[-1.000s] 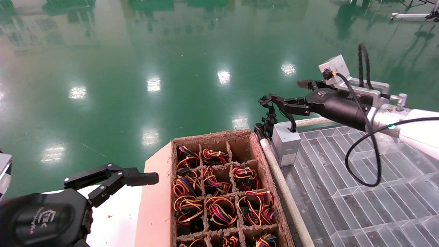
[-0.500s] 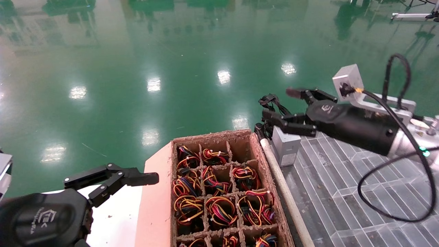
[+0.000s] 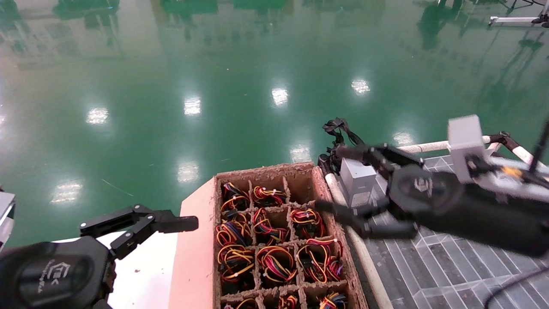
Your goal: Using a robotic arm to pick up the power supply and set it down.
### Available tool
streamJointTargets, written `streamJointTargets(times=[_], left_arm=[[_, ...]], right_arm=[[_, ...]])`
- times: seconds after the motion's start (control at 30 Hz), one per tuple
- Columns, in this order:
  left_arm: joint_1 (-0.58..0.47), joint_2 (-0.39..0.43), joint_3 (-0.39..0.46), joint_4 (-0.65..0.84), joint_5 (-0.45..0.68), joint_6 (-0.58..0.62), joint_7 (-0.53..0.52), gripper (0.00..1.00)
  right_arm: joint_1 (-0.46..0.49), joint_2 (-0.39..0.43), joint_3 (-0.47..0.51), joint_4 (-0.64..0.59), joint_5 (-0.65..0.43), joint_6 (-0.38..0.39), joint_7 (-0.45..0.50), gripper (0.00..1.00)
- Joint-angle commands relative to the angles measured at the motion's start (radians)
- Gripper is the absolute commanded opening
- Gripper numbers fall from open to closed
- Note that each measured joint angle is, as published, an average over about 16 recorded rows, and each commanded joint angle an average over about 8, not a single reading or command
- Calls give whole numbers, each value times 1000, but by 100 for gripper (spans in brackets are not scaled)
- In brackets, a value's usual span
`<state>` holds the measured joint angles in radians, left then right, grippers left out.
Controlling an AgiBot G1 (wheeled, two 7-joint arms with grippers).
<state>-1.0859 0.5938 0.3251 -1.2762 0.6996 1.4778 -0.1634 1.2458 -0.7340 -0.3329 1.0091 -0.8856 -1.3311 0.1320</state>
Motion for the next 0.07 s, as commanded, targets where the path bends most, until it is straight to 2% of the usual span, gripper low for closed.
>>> streamJointTargets(times=[0.03, 0.07], left_arm=[[0, 0, 0, 0, 0, 0, 0, 100], [0, 0, 0, 0, 0, 0, 0, 100]], right_arm=[[-48, 35, 15, 78, 44, -47, 16, 100], [-56, 40, 17, 89, 50, -53, 18, 100]])
